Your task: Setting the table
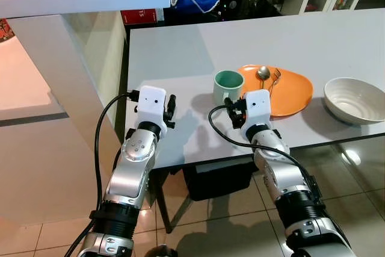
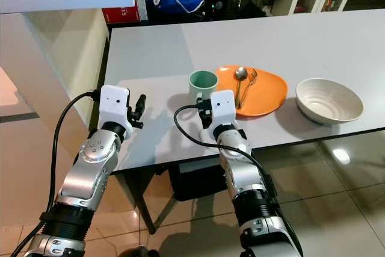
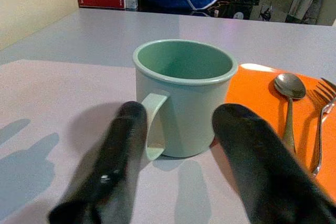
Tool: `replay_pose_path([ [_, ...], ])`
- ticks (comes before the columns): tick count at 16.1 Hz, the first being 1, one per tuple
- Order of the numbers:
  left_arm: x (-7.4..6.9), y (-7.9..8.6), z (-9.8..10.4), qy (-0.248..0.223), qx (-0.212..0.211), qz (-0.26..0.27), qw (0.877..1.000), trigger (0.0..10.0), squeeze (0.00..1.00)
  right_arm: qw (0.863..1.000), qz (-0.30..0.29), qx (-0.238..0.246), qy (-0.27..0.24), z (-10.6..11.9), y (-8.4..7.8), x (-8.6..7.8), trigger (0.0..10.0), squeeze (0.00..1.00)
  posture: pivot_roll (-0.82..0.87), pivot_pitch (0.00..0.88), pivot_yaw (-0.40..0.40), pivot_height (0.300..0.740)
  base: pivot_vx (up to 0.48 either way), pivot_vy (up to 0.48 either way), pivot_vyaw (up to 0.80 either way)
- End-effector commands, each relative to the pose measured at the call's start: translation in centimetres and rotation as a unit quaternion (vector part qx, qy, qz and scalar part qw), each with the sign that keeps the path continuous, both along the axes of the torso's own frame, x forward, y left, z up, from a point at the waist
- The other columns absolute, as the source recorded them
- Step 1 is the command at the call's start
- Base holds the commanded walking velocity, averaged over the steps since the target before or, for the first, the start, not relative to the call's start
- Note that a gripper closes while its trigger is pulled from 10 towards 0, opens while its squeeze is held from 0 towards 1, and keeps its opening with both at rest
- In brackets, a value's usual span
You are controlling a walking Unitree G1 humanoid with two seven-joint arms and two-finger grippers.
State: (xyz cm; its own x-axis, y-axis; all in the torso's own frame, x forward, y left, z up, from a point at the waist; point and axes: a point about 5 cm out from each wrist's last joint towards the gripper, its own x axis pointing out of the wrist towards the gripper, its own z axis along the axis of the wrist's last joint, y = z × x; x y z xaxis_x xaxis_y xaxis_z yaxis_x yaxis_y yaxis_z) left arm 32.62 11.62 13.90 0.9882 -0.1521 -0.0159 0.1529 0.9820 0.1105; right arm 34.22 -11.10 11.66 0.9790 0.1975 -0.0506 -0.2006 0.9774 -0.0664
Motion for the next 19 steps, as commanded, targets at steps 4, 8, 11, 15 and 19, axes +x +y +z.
replay_pose_path([
  [4,0.12,-0.12,-0.12,0.014,-0.023,0.005,1.000,10.0,0.00,1.000,-0.004,-0.011,0.007,-0.31,-0.20,0.13,0.0,0.00,0.01,0.015,0.036,0.740,0.000,0.000,0.00],
  [8,0.23,0.04,-0.13,0.015,-0.027,0.010,0.999,10.0,0.00,1.000,-0.007,-0.016,0.014,-0.55,-0.32,0.26,0.0,0.00,0.01,0.022,0.036,0.740,0.000,0.000,0.00],
  [11,0.16,-0.16,-0.08,0.013,-0.027,0.002,1.000,10.0,0.00,1.000,-0.009,-0.016,0.013,-0.51,-0.45,0.37,0.0,0.00,0.01,0.023,0.036,0.740,0.000,0.000,0.00],
  [15,0.18,-0.52,0.07,0.009,-0.026,-0.007,1.000,10.0,0.00,1.000,-0.013,-0.014,0.010,-0.35,-0.60,0.56,0.0,0.00,0.01,0.019,0.037,0.740,0.000,0.000,0.00],
  [19,0.30,-0.84,0.25,0.002,-0.018,-0.017,1.000,10.0,0.00,1.000,-0.009,-0.025,0.009,-0.20,-0.52,0.76,0.0,0.00,0.00,0.010,0.036,0.740,0.000,0.000,0.00],
])
